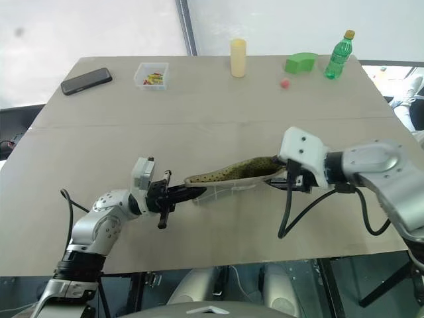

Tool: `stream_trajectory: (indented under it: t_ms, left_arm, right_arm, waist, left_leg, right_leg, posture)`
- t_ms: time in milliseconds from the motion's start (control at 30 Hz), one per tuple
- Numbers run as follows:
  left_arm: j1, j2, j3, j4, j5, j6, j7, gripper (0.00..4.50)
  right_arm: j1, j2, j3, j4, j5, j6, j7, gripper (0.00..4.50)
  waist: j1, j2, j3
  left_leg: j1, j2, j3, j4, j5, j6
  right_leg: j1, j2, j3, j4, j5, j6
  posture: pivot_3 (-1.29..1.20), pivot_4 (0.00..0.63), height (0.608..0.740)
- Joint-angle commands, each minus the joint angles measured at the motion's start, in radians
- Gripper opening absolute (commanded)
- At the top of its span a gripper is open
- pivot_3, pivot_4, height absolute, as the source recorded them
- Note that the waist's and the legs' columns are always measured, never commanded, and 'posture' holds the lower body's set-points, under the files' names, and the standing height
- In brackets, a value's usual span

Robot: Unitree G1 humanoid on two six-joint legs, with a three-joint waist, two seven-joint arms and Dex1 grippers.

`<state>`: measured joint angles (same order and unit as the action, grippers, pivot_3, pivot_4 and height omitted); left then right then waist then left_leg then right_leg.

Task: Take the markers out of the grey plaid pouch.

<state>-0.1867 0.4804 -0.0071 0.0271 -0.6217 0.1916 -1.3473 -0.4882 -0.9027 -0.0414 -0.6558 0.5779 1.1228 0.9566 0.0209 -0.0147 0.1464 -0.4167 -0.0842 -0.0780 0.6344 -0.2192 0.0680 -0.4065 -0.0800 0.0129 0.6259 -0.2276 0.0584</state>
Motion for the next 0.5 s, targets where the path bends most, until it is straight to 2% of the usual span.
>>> stream_trajectory:
  t_ms: [33,267,367,400,433,467,500]
  left_arm:
    - [-0.027,-0.017,0.016,0.006,0.011,-0.073,-0.022,0.0]
    - [-0.083,-0.004,0.025,0.044,0.003,-0.067,-0.049,0.0]
    - [-0.084,0.006,0.022,0.047,-0.008,-0.033,-0.063,0.0]
    - [-0.084,0.007,0.022,0.046,-0.01,-0.025,-0.064,0.0]
    - [-0.083,0.006,0.024,0.046,-0.011,-0.02,-0.064,0.0]
    - [-0.083,0.005,0.025,0.045,-0.012,-0.014,-0.065,0.0]
    - [-0.083,0.004,0.026,0.044,-0.015,-0.007,-0.064,0.0]
  right_arm:
    - [-0.018,0.024,-0.084,-0.028,0.09,0.108,-0.066,2.49]
    - [-0.099,0.168,-0.129,-0.047,0.209,0.217,-0.221,2.49]
    - [-0.149,0.26,-0.202,-0.034,0.31,0.258,-0.283,2.49]
    - [-0.163,0.281,-0.211,-0.032,0.326,0.269,-0.307,2.06]
    - [-0.17,0.293,-0.213,-0.031,0.337,0.28,-0.328,1.95]
    - [-0.172,0.297,-0.208,-0.032,0.343,0.287,-0.345,1.62]
    - [-0.163,0.284,-0.182,-0.04,0.325,0.278,-0.361,1.15]
  waist:
    - [-0.001,0.0,0.0]
    - [-0.007,0.0,0.0]
    - [-0.008,0.0,0.0]
    - [-0.007,0.0,0.0]
    - [-0.007,0.0,0.0]
    - [-0.006,0.0,0.0]
    - [-0.004,0.0,0.0]
  left_leg:
    - [0.0,0.0,0.0,0.0,0.0,-0.001]
    - [0.0,0.0,0.0,0.0,0.0,0.001]
    - [0.0,0.0,0.0,0.0,0.0,0.001]
    - [0.0,0.0,0.0,0.0,0.0,0.001]
    - [0.0,0.0,0.0,0.0,0.0,0.001]
    - [0.0,0.0,0.0,0.0,0.0,0.001]
    - [0.0,0.0,0.0,-0.001,0.0,0.001]
  right_leg:
    - [0.0,0.0,0.0,0.0,0.0,0.0]
    - [-0.001,0.0,0.0,0.001,0.0,0.0]
    - [-0.001,0.001,0.0,0.001,0.0,0.0]
    - [-0.001,0.001,0.0,0.001,0.0,0.0]
    - [-0.001,0.001,0.0,0.001,0.0,0.0]
    - [-0.001,0.001,0.0,0.001,0.0,0.0]
    - [-0.001,0.001,0.0,0.001,0.0,0.0]
  posture:
    - [0.0,0.15,0.74]
    - [0.0,0.15,0.74]
    - [0.0,0.15,0.74]
    - [0.0,0.15,0.74]
    - [0.0,0.15,0.74]
    - [0.0,0.15,0.74]
    - [0.0,0.15,0.74]
